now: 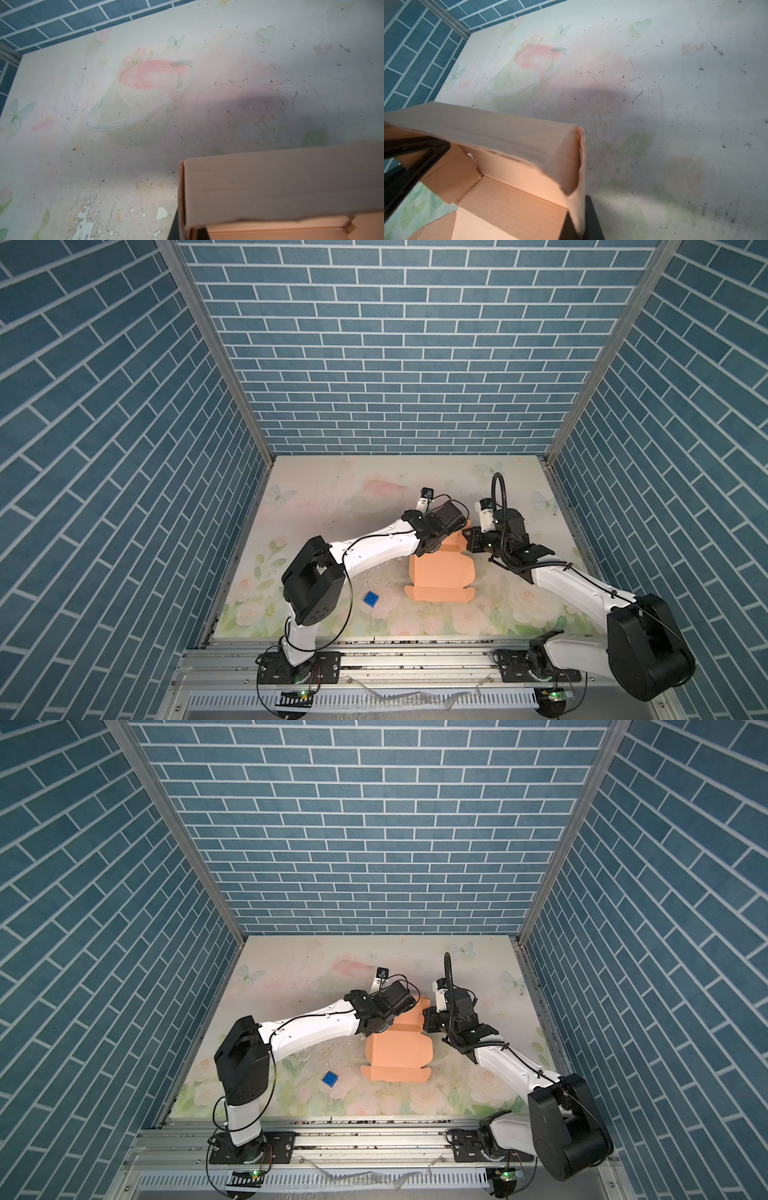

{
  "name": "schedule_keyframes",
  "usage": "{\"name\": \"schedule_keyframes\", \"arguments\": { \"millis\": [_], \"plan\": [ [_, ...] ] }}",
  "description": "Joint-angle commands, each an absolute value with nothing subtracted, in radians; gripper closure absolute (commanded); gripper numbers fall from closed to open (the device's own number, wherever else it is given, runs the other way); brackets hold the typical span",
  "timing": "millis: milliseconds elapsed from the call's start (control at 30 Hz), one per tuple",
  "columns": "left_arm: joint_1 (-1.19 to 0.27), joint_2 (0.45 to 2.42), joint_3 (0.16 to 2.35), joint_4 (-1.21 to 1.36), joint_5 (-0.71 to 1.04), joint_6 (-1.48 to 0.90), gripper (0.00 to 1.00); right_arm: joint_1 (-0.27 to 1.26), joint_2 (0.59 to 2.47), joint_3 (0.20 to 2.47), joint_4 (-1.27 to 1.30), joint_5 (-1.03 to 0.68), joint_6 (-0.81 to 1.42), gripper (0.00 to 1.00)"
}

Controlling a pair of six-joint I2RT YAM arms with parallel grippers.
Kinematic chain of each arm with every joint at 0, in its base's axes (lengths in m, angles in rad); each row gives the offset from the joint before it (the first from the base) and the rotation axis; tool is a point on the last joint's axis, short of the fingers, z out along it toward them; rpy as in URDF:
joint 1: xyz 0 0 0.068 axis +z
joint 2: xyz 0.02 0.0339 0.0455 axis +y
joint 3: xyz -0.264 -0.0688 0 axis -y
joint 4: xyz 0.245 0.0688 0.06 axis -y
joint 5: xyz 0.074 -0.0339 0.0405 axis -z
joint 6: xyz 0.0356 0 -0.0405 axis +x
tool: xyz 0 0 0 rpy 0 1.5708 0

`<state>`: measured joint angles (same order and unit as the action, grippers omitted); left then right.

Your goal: Fold the paper box

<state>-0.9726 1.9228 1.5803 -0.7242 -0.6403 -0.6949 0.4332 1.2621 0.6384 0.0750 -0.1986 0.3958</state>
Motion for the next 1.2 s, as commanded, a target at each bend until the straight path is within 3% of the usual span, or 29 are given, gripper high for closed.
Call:
{"name": "schedule_keyframes", "arguments": {
  "millis": [0, 500, 1167],
  "plan": [
    [-0.976, 1.952, 1.601, -0.875, -0.749, -0.719, 1.0, 0.433, 1.253, 0.649, 0.078, -0.183, 0.394, 1.0],
    [-1.038, 2.063, 1.677, -1.007, -1.01, -0.841, 1.0, 0.433, 1.262, 0.649, 0.082, -0.182, 0.397, 1.0],
    [-1.028, 1.907, 1.473, -0.613, -0.789, -0.888, 0.98, 0.433, 1.266, 0.646, 0.084, -0.181, 0.396, 1.0]
  ]
}}
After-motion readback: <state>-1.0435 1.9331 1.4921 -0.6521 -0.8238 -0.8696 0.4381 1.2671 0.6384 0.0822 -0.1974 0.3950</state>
